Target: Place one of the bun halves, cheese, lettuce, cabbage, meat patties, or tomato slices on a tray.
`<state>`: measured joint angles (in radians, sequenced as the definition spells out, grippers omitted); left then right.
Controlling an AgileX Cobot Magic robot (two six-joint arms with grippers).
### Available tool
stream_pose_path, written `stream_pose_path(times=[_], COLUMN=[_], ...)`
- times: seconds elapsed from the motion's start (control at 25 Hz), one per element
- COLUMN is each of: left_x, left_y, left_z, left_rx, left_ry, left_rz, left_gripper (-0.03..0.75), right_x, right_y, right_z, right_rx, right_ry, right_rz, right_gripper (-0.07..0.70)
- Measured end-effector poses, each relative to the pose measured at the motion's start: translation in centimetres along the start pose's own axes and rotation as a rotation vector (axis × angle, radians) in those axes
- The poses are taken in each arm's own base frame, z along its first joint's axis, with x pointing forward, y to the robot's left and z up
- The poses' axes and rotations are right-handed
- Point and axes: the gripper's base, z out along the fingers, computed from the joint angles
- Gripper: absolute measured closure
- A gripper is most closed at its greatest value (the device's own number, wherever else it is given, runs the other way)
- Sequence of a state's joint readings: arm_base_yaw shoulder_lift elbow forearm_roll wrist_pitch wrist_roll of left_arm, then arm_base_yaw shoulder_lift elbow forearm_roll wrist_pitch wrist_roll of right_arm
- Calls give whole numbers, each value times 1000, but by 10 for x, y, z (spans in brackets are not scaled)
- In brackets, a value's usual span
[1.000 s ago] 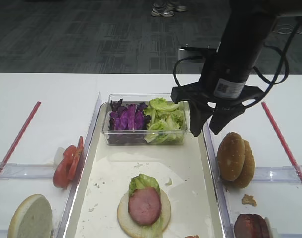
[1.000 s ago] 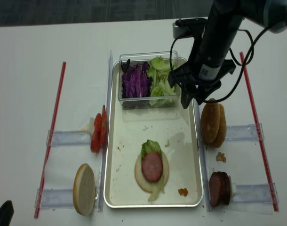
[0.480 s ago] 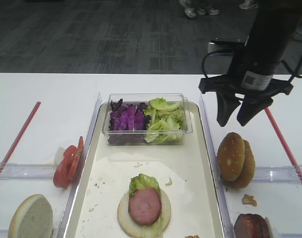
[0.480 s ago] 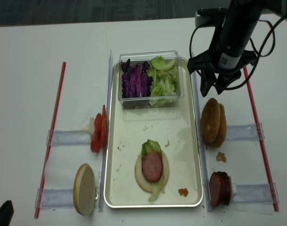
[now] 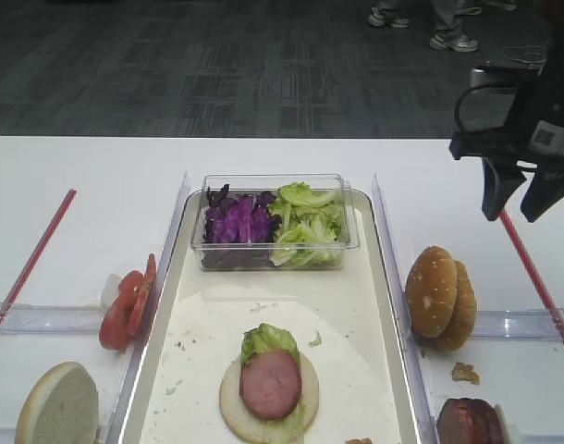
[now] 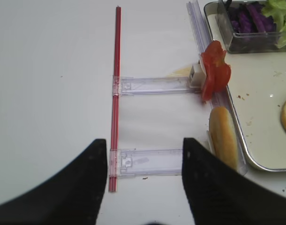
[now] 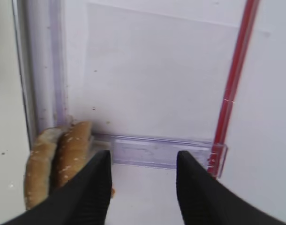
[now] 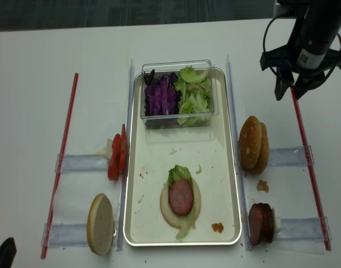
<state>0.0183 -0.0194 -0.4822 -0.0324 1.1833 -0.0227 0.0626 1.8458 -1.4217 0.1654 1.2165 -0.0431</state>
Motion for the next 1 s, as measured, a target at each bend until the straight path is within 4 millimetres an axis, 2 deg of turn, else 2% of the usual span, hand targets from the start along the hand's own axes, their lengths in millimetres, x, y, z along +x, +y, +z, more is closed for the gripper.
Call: stream_pose_path(times=[0.24, 0.4, 0.56, 0.72, 1.0], left_x=[0, 0, 0, 0, 0], left_y=[0, 0, 0, 0, 0], left_z=[0, 0, 0, 0, 0], left_rx=[0, 0, 0, 0, 0], left_ry=[0, 0, 0, 0, 0], left_rz=[0, 0, 0, 0, 0], left_gripper=[366, 366, 366, 366, 366], right_x=[0, 1, 2, 7, 39], right_y=[-29, -39, -40, -38, -33], right_z=[-4, -5, -10, -24, -35], right_rx=[52, 67, 73, 75, 75], right_ry=[-7, -9, -19, -58, -59], right_rz=[50, 69, 64, 52, 49], right_gripper=[280, 280, 280, 280, 280])
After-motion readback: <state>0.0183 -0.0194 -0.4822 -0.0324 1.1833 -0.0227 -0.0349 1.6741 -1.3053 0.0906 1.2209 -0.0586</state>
